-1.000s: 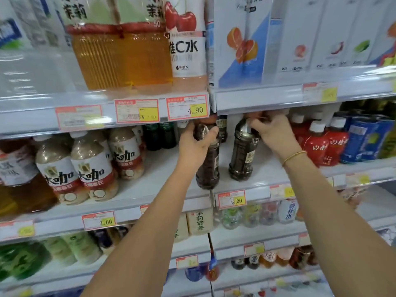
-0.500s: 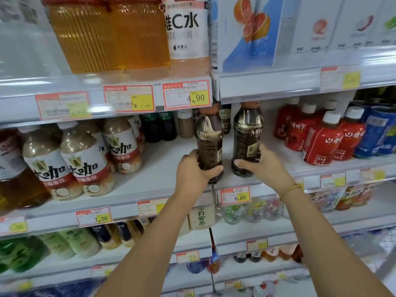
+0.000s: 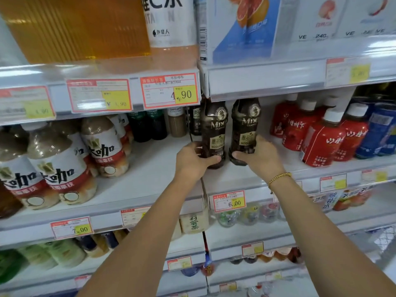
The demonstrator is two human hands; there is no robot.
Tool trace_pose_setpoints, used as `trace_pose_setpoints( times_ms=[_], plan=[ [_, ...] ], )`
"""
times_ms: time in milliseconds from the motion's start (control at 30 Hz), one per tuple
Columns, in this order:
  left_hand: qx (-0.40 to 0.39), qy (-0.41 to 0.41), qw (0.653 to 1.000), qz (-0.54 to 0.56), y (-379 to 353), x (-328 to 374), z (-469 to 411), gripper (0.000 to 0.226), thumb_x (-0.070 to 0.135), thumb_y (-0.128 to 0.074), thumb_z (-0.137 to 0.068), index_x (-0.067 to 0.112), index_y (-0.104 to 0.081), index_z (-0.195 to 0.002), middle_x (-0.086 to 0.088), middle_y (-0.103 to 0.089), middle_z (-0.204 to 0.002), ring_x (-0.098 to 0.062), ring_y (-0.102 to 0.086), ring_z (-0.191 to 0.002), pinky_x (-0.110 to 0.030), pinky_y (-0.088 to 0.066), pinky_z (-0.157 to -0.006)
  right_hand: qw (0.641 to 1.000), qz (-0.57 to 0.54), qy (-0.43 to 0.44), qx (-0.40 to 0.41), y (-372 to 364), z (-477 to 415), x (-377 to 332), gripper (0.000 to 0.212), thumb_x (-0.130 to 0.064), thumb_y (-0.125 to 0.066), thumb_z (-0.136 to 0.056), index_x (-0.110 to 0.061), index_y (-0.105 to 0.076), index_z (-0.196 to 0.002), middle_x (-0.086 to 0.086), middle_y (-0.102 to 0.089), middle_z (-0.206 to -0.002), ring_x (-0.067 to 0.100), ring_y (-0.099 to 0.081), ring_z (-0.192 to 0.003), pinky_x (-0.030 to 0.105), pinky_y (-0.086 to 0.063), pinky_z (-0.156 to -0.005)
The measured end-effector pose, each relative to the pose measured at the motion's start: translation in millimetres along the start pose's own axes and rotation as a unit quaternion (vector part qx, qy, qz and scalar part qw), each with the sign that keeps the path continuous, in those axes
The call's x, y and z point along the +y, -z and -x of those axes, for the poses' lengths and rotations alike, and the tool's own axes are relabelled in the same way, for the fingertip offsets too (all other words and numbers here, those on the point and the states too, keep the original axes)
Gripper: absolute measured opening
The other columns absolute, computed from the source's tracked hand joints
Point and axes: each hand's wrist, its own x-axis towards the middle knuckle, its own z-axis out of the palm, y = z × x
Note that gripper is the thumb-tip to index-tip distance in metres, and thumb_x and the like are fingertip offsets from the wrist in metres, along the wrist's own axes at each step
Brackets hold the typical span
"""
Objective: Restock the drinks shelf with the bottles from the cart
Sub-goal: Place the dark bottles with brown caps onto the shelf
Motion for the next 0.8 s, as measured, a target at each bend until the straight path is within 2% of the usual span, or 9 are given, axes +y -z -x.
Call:
trace_pose_setpoints(
  times_ms=[100,233,400,500,667,800],
  plan=[
    [0.024,0.000,1.000,-0.011,-3.1,6.1,-15.1,0.048,0.021,-0.080,-0.072,0.008,-0.061,-0.115,-0.005,-0.067,-0.115,-0.013,-0.061,-0.096,-0.017,-0.040,-0.076,1.000,-0.004,-0.006,0.015,-12.6,-16.4,-10.1,0.052,-0.028,-0.077,-0.075,-0.005,-0.056,-0.116,0.010,-0.066,-0.116,0.026,-0.061,-0.108,0.026,-0.043,-0.081],
    [0.045,-0.004,0.999,-0.027,-8.2,2.7,-41.5,0.043,0.020,-0.074,-0.078,0.008,-0.061,-0.118,-0.008,-0.065,-0.119,-0.022,-0.062,-0.108,-0.019,-0.040,-0.077,0.999,0.046,-0.007,-0.021,-25.3,-47.5,-17.8,0.043,-0.027,-0.069,-0.081,-0.007,-0.057,-0.117,0.013,-0.065,-0.119,0.028,-0.059,-0.111,0.025,-0.042,-0.079],
    [0.077,0.009,0.997,-0.032,-10.8,-6.6,-63.3,0.047,0.023,-0.071,-0.081,0.004,-0.056,-0.121,-0.012,-0.064,-0.122,-0.024,-0.061,-0.110,-0.021,-0.043,-0.081,0.998,0.038,-0.028,-0.029,-41.5,-69.0,-19.2,0.039,-0.028,-0.066,-0.083,-0.004,-0.060,-0.113,0.014,-0.066,-0.113,0.029,-0.062,-0.106,0.022,-0.038,-0.070],
    [0.082,0.026,0.996,-0.005,-10.9,-11.6,-72.6,0.049,0.023,-0.074,-0.079,0.002,-0.056,-0.119,-0.013,-0.064,-0.121,-0.026,-0.062,-0.108,-0.029,-0.049,-0.089,0.999,0.001,-0.045,-0.019,-49.0,-76.5,-18.2,0.043,-0.027,-0.069,-0.081,-0.001,-0.057,-0.113,0.016,-0.065,-0.112,0.031,-0.062,-0.105,0.024,-0.040,-0.070],
    [0.083,0.022,0.996,0.007,-11.1,-13.7,-78.7,0.048,0.018,-0.070,-0.082,-0.001,-0.054,-0.123,-0.015,-0.061,-0.125,-0.026,-0.059,-0.113,-0.021,-0.042,-0.084,0.999,-0.007,-0.031,-0.016,-50.1,-80.0,-16.3,0.046,-0.023,-0.070,-0.081,0.001,-0.053,-0.116,0.017,-0.063,-0.116,0.031,-0.060,-0.108,0.025,-0.039,-0.072],
    [0.086,0.017,0.996,0.018,-12.6,-16.2,-80.7,0.048,0.016,-0.070,-0.082,-0.001,-0.054,-0.123,-0.015,-0.060,-0.126,-0.026,-0.059,-0.113,-0.020,-0.041,-0.083,1.000,-0.009,-0.013,-0.021,-51.3,-81.6,-14.6,0.040,-0.021,-0.068,-0.082,0.000,-0.059,-0.115,0.016,-0.065,-0.116,0.031,-0.061,-0.107,0.026,-0.043,-0.076]
  ],
)
